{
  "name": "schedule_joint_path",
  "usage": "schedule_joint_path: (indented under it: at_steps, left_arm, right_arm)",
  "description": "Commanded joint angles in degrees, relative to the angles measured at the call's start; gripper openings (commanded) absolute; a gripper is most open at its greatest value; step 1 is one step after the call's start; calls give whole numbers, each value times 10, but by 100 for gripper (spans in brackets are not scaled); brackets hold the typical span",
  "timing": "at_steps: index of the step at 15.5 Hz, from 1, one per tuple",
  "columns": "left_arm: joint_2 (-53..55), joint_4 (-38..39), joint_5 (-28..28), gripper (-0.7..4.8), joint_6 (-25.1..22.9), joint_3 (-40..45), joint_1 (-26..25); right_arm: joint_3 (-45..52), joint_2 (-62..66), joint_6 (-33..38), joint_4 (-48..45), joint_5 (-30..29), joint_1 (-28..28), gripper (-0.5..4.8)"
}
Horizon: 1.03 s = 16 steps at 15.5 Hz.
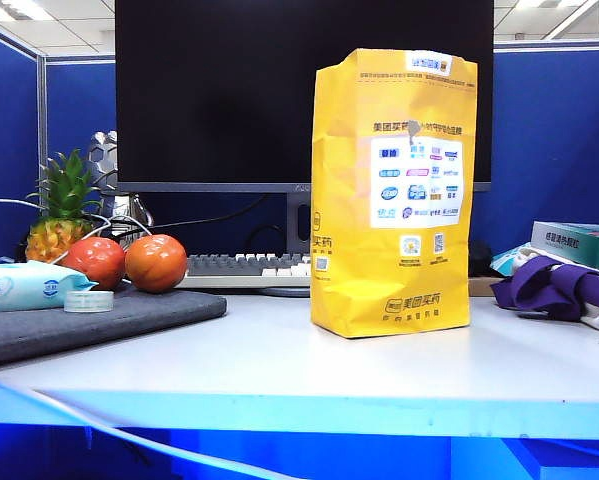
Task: Pick up the kiwifruit and throw it into the yellow paper bag.
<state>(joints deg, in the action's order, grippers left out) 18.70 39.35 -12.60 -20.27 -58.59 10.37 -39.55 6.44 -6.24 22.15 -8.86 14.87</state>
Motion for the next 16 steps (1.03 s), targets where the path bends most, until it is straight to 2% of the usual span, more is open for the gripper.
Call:
schedule_joint_path:
  at_steps: [1,2,4,6,10,13,16]
  left_arm:
    - [-105,-109,148,479,75,126,0]
    - [-123,-138,176,479,109,162,0]
    - [-128,-174,179,479,162,214,0]
    - [-128,-262,170,479,170,313,0]
    - [-128,-348,176,479,188,432,0]
    - [-128,-377,196,479,188,474,0]
    - [-128,-383,196,479,188,514,0]
  right_arm:
    - [94,0,47,-55,-2,0,479]
    - [136,0,74,-101,-2,0,479]
    - [199,0,96,-176,-2,0,479]
    - [231,0,123,-226,14,0,479]
    - [271,0,123,-243,13,2,479]
    - [305,0,123,-286,23,3,479]
    - [326,0,123,-284,29,3,479]
